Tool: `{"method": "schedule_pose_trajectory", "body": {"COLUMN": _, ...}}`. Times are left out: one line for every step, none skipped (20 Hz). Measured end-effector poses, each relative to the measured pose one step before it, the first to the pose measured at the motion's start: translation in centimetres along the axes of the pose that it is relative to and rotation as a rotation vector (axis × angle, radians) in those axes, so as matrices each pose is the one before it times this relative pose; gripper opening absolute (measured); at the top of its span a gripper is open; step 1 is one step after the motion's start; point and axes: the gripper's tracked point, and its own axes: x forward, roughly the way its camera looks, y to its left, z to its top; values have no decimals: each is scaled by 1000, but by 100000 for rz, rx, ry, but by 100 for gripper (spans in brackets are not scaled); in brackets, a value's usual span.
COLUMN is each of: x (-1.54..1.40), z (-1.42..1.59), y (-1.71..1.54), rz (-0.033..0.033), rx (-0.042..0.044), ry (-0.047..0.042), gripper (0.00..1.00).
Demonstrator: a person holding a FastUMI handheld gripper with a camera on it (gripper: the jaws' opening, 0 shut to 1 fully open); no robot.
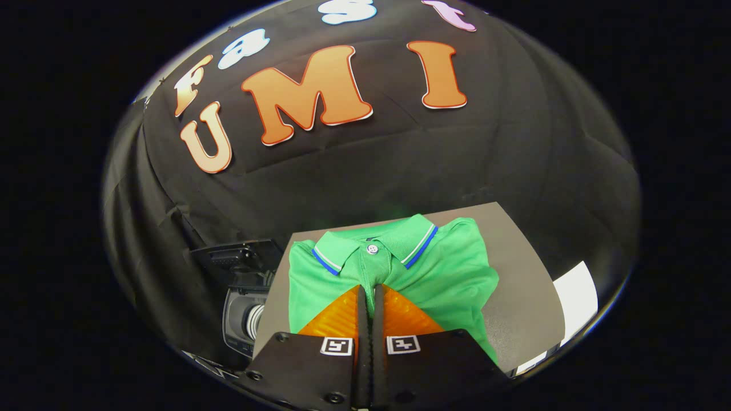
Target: Put the clothes into the washing machine and then close the washing machine lid.
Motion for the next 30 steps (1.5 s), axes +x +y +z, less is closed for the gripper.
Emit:
{"method": "schedule_pose_trajectory", "body": {"x": -555, "z": -10, "y": 523, "rz": -70, "rx": -261, "ry": -161, "gripper": 8}}
{"method": "schedule_pose_trajectory", "body": {"x": -404, "z": 204, "y": 576, "rz": -1024, "rx": 854, "ry": -2081, "gripper": 8}}
{"method": "schedule_pose_trajectory", "body": {"x": -149, "z": 189, "y": 995, "rz": -1137, "rx": 1045, "ry": -2486, "gripper": 8}}
{"method": "schedule_pose_trajectory", "body": {"x": -390, "z": 227, "y": 863, "rz": -1073, "rx": 1097, "ry": -1017, "gripper": 8}}
{"method": "schedule_pose_trajectory", "body": {"x": -780, "z": 322, "y": 850, "rz": -1097, "rx": 1076, "ry": -2842, "gripper": 8}}
{"method": "schedule_pose_trajectory", "body": {"x": -273, "z": 244, "y": 901, "rz": -909, "rx": 351, "ry": -950, "gripper": 8}}
{"method": "schedule_pose_trajectory", "body": {"x": -529, "z": 125, "y": 1113, "rz": -551, "rx": 602, "ry": -1673, "gripper": 8}}
{"method": "schedule_pose_trajectory", "body": {"x": -598, "z": 209, "y": 1085, "rz": -270, "rx": -99, "ry": -1195, "gripper": 8}}
{"method": "schedule_pose_trajectory", "body": {"x": -484, "z": 432, "y": 1341, "rz": 149, "rx": 37, "ry": -2260, "gripper": 8}}
{"method": "schedule_pose_trajectory", "body": {"x": -462, "z": -116, "y": 1176, "rz": 534, "rx": -600, "ry": -741, "gripper": 8}}
{"method": "schedule_pose_trajectory", "body": {"x": -253, "z": 115, "y": 1130, "rz": 1, "rx": -73, "ry": -1318, "gripper": 8}}
{"method": "schedule_pose_trajectory", "body": {"x": -209, "z": -168, "y": 1306, "rz": 394, "rx": -219, "ry": -391, "gripper": 8}}
{"method": "schedule_pose_trajectory", "body": {"x": -138, "z": -145, "y": 1144, "rz": 175, "rx": 215, "ry": -643, "gripper": 8}}
{"method": "schedule_pose_trajectory", "body": {"x": -188, "z": 33, "y": 1285, "rz": 937, "rx": 200, "ry": -624, "gripper": 8}}
{"method": "schedule_pose_trajectory", "body": {"x": -83, "z": -286, "y": 1215, "rz": 949, "rx": 133, "ry": -59, "gripper": 8}}
{"method": "schedule_pose_trajectory", "body": {"x": 15, "z": 194, "y": 1306, "rz": 1756, "rx": 349, "ry": -116, "gripper": 8}}
{"method": "schedule_pose_trajectory", "body": {"x": -91, "z": -12, "y": 1374, "rz": 2150, "rx": 244, "ry": -389, "gripper": 8}}
{"method": "schedule_pose_trajectory", "body": {"x": 10, "z": -176, "y": 1081, "rz": 1331, "rx": -325, "ry": -96, "gripper": 8}}
{"method": "schedule_pose_trajectory", "body": {"x": 179, "z": -41, "y": 1228, "rz": 1693, "rx": -137, "ry": 27, "gripper": 8}}
{"method": "schedule_pose_trajectory", "body": {"x": 22, "z": -122, "y": 1513, "rz": 2621, "rx": 66, "ry": -97, "gripper": 8}}
{"method": "schedule_pose_trajectory", "body": {"x": 315, "z": -100, "y": 1498, "rz": 2489, "rx": -120, "ry": 84, "gripper": 8}}
{"method": "schedule_pose_trajectory", "body": {"x": 34, "z": -331, "y": 1233, "rz": 1895, "rx": -515, "ry": 232, "gripper": 8}}
{"method": "schedule_pose_trajectory", "body": {"x": 392, "z": -265, "y": 1194, "rz": 2016, "rx": -655, "ry": 279, "gripper": 8}}
{"method": "schedule_pose_trajectory", "body": {"x": 380, "z": -285, "y": 1265, "rz": 2022, "rx": -652, "ry": 218, "gripper": 8}}
{"method": "schedule_pose_trajectory", "body": {"x": 408, "z": -385, "y": 1181, "rz": 2041, "rx": -616, "ry": 636, "gripper": 8}}
{"method": "schedule_pose_trajectory", "body": {"x": 298, "z": -574, "y": 1167, "rz": 1804, "rx": -414, "ry": 874, "gripper": 8}}
{"method": "schedule_pose_trajectory", "body": {"x": 537, "z": -514, "y": 1086, "rz": 2025, "rx": -338, "ry": 1262, "gripper": 8}}
{"method": "schedule_pose_trajectory", "body": {"x": 533, "z": -757, "y": 1028, "rz": 1679, "rx": -267, "ry": 1686, "gripper": 8}}
{"method": "schedule_pose_trajectory", "body": {"x": 839, "z": -914, "y": 864, "rz": 1407, "rx": 104, "ry": 1979, "gripper": 8}}
{"method": "schedule_pose_trajectory", "body": {"x": 957, "z": -1145, "y": 976, "rz": 1526, "rx": 17, "ry": 2152, "gripper": 8}}
